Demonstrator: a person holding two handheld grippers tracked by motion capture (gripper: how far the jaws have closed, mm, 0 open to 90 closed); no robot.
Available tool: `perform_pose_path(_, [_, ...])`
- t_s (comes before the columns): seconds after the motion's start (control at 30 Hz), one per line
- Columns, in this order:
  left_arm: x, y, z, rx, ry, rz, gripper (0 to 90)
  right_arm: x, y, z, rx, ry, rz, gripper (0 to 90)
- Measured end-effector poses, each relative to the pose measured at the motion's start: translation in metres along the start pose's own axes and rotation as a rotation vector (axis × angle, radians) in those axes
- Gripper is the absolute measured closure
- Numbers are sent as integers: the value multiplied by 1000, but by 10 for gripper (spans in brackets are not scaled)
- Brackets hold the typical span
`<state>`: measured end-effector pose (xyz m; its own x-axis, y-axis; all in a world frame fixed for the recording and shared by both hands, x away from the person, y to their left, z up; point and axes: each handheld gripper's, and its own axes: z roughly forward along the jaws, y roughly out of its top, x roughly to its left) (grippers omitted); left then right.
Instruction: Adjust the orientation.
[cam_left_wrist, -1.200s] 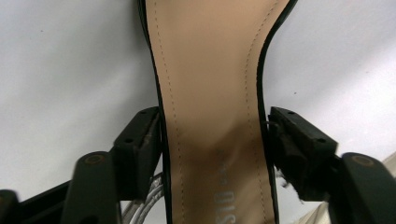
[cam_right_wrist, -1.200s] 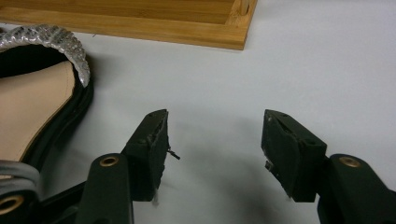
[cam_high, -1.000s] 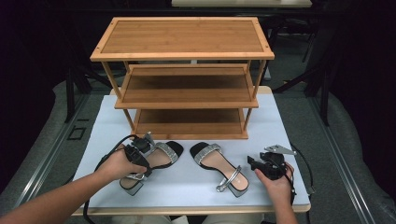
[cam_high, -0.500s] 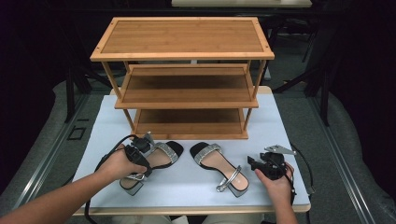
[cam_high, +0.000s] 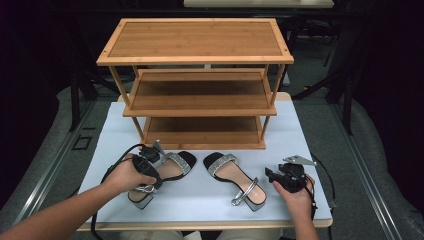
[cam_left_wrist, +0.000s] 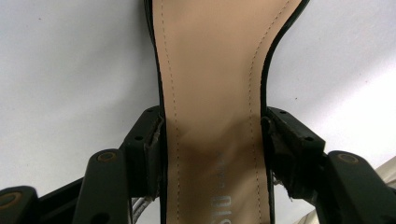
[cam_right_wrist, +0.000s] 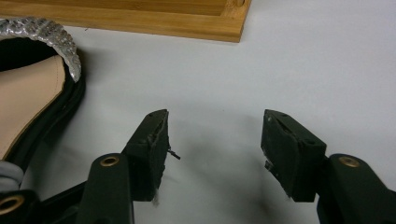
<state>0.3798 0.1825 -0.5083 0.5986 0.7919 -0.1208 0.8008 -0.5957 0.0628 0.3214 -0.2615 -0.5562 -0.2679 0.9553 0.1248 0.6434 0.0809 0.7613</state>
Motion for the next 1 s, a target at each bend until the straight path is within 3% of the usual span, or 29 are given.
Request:
perform_pose_path(0.17, [-5, -1, 0, -13, 26, 6, 418, -1, 0, 0, 10, 2, 1, 415])
perform_pose_path(0.67, [0, -1, -5, -28, -6, -12, 428, -3, -2, 2, 20, 5, 18, 416])
perform_pose_path(1.0, [7, -4, -16, -67, -10, -38, 430, -5, -2, 2, 19, 0, 23, 418])
